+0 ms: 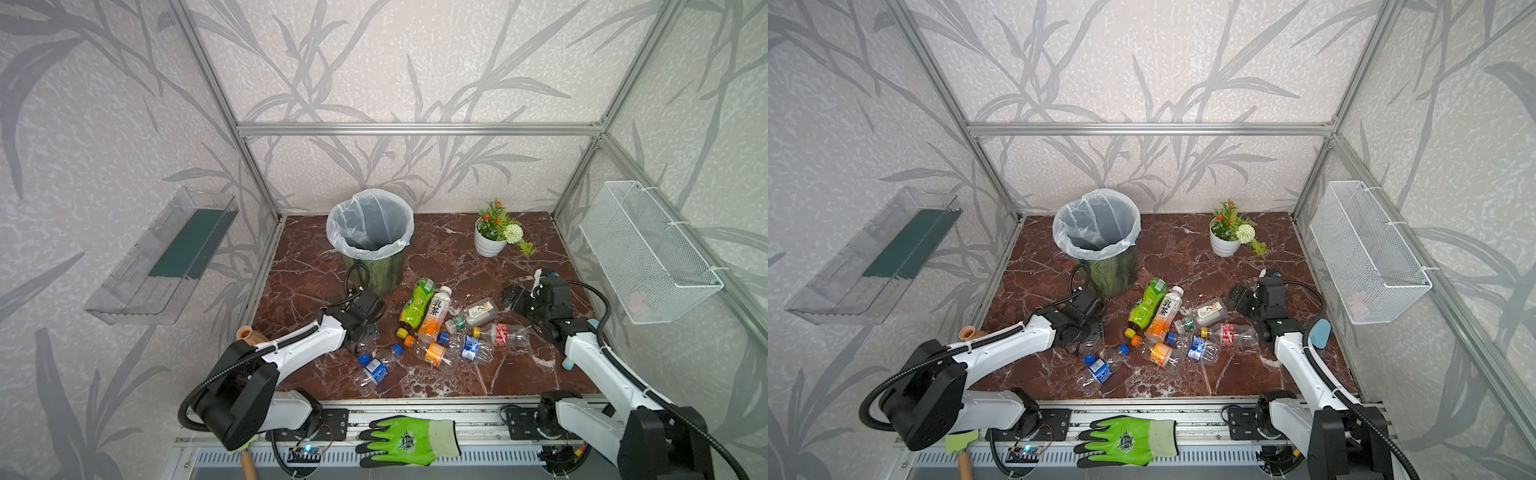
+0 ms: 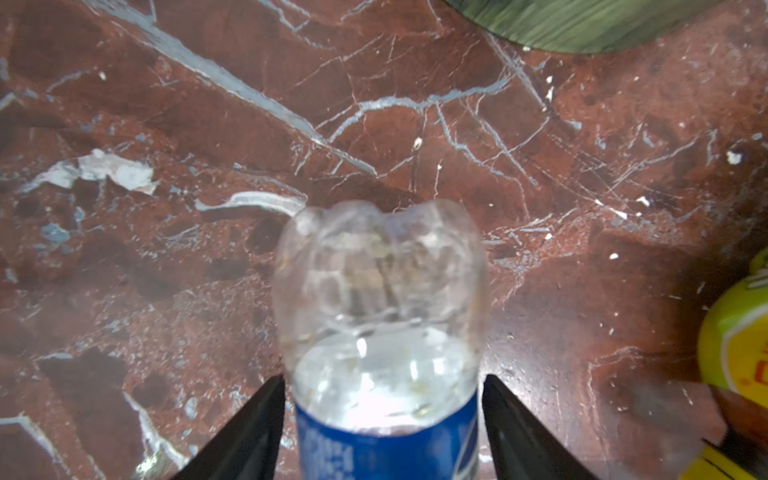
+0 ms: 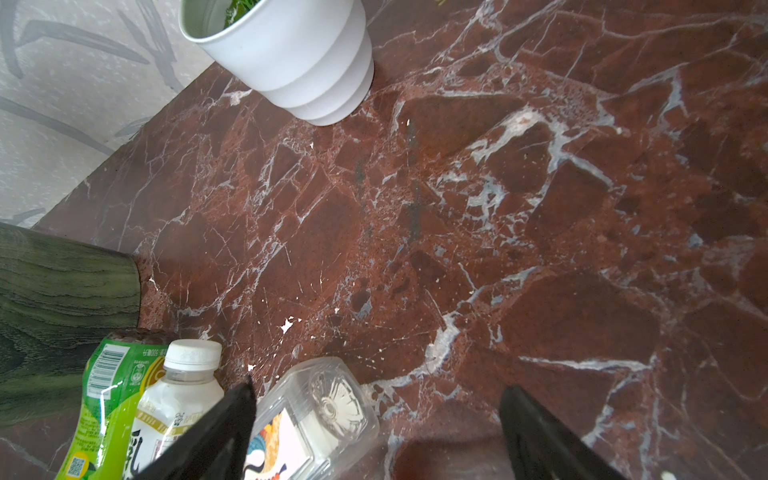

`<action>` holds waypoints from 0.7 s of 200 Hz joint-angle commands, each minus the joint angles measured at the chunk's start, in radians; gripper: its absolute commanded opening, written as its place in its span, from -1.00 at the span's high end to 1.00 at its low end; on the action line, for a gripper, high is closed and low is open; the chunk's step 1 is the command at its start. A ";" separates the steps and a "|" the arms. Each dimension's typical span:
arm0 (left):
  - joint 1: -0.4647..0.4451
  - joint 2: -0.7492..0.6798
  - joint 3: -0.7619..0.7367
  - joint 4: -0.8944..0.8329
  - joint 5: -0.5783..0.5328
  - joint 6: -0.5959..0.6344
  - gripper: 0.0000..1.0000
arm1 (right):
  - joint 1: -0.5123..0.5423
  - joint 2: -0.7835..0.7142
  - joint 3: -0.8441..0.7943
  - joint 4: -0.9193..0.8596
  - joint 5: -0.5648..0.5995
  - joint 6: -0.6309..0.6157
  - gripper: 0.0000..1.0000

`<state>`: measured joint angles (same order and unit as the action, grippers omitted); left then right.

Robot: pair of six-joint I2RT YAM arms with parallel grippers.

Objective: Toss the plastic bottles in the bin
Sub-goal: 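Lower left gripper and grasp the clear blue-label bottle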

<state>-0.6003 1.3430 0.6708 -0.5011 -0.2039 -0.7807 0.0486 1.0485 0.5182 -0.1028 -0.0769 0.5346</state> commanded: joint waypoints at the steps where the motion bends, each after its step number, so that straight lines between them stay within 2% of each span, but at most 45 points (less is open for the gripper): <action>1: 0.004 0.012 -0.007 0.022 -0.010 0.001 -0.49 | 0.005 0.001 0.000 -0.006 -0.004 -0.010 -0.84; 38: 0.005 0.025 -0.025 0.058 -0.029 -0.002 -0.51 | 0.005 -0.001 0.000 0.009 -0.016 0.005 -0.84; 57: 0.004 0.008 -0.036 0.072 -0.036 -0.005 -0.36 | 0.005 -0.016 -0.003 0.022 -0.020 0.017 -0.84; 80: 0.004 -0.046 -0.053 0.085 -0.047 -0.021 -0.07 | 0.005 -0.038 -0.013 0.043 -0.018 0.027 -0.84; 115: 0.005 -0.275 -0.123 0.100 -0.114 -0.070 0.06 | 0.005 -0.061 -0.034 0.071 -0.024 0.024 -0.84; 140: 0.005 -0.476 -0.123 0.025 -0.193 -0.081 0.14 | 0.005 -0.068 -0.044 0.077 -0.018 0.028 -0.84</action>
<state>-0.5999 1.0115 0.5453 -0.4236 -0.2852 -0.8303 0.0490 0.9989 0.4911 -0.0544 -0.0906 0.5541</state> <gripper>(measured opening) 0.490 0.922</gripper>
